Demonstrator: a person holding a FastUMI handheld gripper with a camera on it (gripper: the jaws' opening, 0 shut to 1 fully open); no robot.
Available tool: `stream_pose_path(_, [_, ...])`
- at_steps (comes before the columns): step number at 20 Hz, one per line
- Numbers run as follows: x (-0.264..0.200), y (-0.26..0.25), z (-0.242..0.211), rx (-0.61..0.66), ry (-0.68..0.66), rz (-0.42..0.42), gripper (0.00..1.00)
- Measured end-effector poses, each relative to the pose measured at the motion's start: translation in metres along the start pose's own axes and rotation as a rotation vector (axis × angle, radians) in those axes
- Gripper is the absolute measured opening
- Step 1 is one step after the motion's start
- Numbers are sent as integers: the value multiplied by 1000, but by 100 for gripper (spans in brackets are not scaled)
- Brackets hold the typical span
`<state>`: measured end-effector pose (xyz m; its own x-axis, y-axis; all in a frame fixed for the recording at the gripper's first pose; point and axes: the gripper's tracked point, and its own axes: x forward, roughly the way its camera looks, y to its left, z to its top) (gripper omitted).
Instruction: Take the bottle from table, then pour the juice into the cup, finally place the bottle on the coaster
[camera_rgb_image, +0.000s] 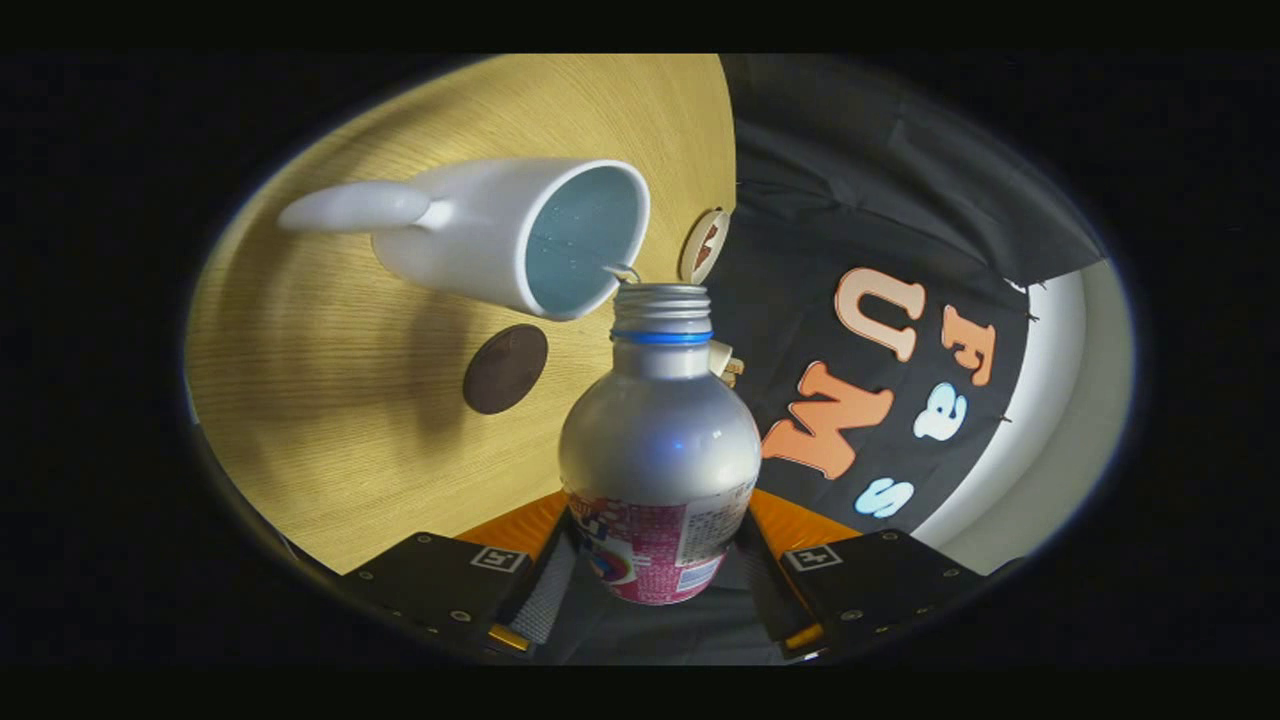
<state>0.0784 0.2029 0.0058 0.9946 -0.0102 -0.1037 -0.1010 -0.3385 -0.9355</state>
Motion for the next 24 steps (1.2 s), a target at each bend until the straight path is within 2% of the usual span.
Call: stream_pose_path(24, [-2, -6, 8, -81, -11, 16, 78])
